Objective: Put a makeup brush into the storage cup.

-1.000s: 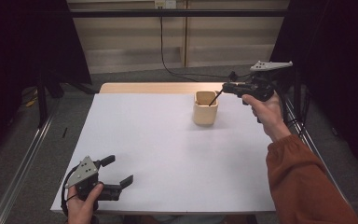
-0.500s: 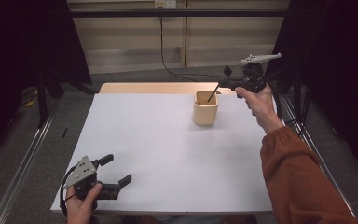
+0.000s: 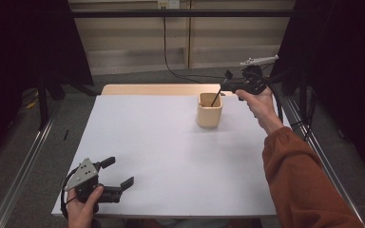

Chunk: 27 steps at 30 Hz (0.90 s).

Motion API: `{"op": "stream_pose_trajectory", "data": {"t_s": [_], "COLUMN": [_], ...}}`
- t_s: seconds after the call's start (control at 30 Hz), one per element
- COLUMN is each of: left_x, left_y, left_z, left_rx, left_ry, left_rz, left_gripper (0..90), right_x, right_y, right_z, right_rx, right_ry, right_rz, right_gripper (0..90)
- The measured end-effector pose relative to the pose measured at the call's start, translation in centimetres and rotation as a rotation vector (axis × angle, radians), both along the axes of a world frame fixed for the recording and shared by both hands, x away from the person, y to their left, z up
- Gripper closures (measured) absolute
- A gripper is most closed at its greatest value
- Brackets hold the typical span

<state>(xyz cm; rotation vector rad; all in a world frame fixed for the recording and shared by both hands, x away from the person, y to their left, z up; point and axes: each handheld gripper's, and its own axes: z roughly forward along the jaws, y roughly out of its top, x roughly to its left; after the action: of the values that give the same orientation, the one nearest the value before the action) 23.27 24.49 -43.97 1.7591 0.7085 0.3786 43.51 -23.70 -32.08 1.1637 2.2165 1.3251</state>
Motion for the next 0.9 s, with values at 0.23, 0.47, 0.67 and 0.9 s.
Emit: {"op": "stream_pose_trajectory", "data": {"t_s": [0.23, 0.47, 0.67, 0.9], "left_x": [0.0, 0.0, 0.0, -0.1], "left_y": [0.1, 0.0, 0.0, 0.0], "left_z": [0.1, 0.1, 0.1, 0.1], "left_rx": [-0.009, -0.009, -0.009, -0.013], "left_ry": [-0.005, -0.005, -0.007, -0.003], "left_rz": [0.004, 0.000, 0.001, -0.001], "left_gripper": [2.9, 2.9, 3.0, 2.9], "right_x": [0.2, 0.4, 0.5, 0.5], "right_y": [0.2, 0.3, 0.4, 0.2], "right_z": [-0.5, -1.4, -1.8, -2.6], "right_rx": [-0.011, -0.018, -0.019, -0.016], "right_ry": [0.007, 0.009, 0.016, 0.023], "right_rz": [-0.001, -0.003, -0.002, -0.009], "right_gripper": [85.2, 85.2, 85.2, 85.2]}}
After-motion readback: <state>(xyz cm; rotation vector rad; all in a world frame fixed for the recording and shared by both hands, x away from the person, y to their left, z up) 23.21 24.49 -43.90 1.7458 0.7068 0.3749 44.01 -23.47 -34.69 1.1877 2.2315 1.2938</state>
